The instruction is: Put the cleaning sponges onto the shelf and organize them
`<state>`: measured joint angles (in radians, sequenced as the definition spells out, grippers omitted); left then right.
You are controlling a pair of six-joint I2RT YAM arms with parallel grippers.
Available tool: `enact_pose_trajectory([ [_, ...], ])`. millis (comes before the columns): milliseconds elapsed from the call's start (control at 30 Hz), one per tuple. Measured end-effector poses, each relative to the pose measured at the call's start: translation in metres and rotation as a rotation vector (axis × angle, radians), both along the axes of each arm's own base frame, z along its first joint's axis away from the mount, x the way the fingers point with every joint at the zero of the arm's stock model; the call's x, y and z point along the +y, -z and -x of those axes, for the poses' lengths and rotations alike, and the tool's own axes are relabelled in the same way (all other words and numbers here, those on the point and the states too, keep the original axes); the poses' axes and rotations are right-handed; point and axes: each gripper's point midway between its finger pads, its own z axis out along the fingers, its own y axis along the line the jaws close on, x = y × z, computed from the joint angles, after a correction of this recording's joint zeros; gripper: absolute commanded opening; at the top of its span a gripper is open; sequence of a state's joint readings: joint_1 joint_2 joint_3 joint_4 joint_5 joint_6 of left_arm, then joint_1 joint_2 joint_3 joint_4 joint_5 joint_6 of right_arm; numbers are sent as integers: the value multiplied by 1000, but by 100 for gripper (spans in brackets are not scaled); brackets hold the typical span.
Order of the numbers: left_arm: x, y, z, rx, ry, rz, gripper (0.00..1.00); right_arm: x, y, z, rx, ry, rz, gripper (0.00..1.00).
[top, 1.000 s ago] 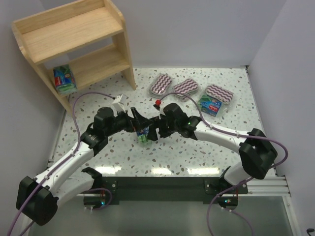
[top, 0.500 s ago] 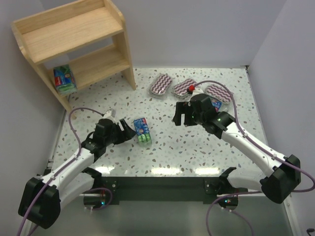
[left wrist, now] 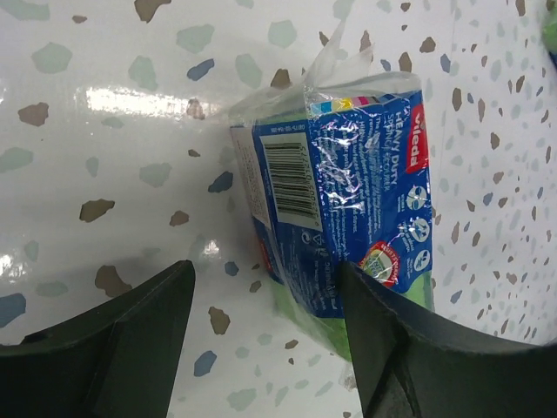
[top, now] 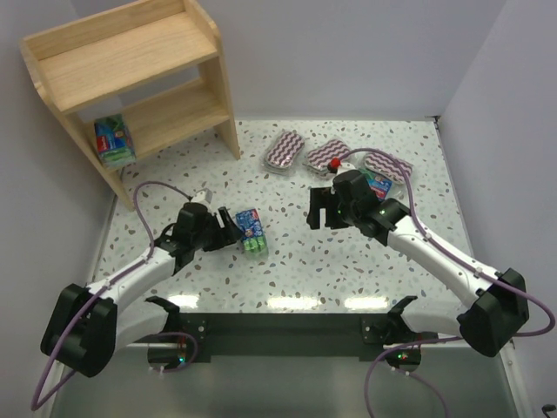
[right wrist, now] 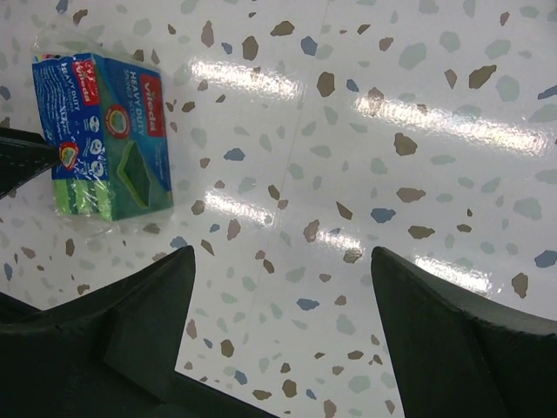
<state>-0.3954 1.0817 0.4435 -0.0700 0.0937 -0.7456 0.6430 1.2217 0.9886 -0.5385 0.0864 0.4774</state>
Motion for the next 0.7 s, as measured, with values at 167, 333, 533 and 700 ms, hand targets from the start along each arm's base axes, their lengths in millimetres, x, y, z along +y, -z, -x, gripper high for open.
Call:
enact_pose_trajectory([
  [167,-1,0,-6,-34,28,-29,70,-1,6,2,11,0,7,86],
  [333,-2,-7,-11,-85,48,-36,65,-2,9,4,19,-2,10,86],
  [533,-2,4,-12,-56,54,-54,58,-2,10,4,20,-3,12,86],
  [700,2,5,-19,-34,25,-97,53,-1,15,3,33,-5,19,86],
])
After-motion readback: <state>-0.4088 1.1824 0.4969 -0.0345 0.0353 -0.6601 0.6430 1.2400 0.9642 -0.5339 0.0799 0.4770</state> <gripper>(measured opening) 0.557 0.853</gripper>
